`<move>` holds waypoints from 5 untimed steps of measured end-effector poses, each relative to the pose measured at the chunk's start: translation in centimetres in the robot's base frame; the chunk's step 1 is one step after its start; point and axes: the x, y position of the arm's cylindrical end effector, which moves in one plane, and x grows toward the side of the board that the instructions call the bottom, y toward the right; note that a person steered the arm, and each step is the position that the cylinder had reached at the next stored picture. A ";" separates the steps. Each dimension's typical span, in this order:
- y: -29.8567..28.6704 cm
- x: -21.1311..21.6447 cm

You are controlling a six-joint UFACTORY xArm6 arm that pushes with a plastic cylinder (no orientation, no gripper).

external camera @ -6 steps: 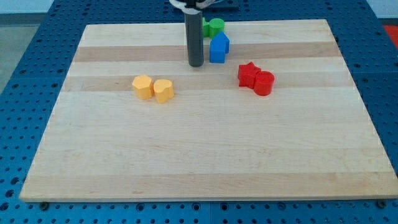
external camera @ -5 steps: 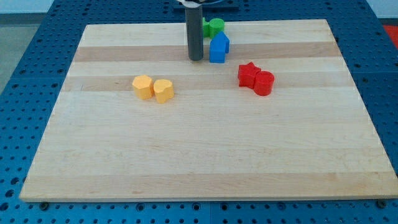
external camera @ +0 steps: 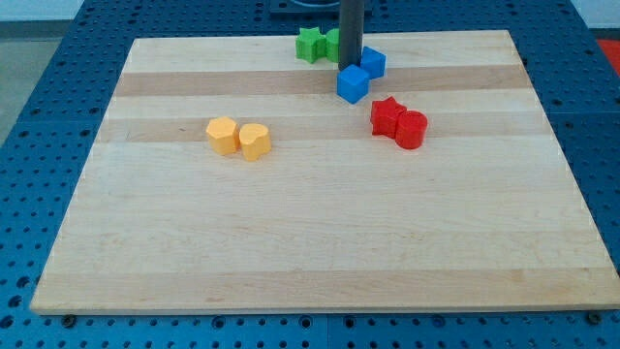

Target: Move the blue triangle above the red star

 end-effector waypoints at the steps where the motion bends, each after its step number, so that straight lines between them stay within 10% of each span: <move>1: 0.0 -1.2; 5: 1.5 0.2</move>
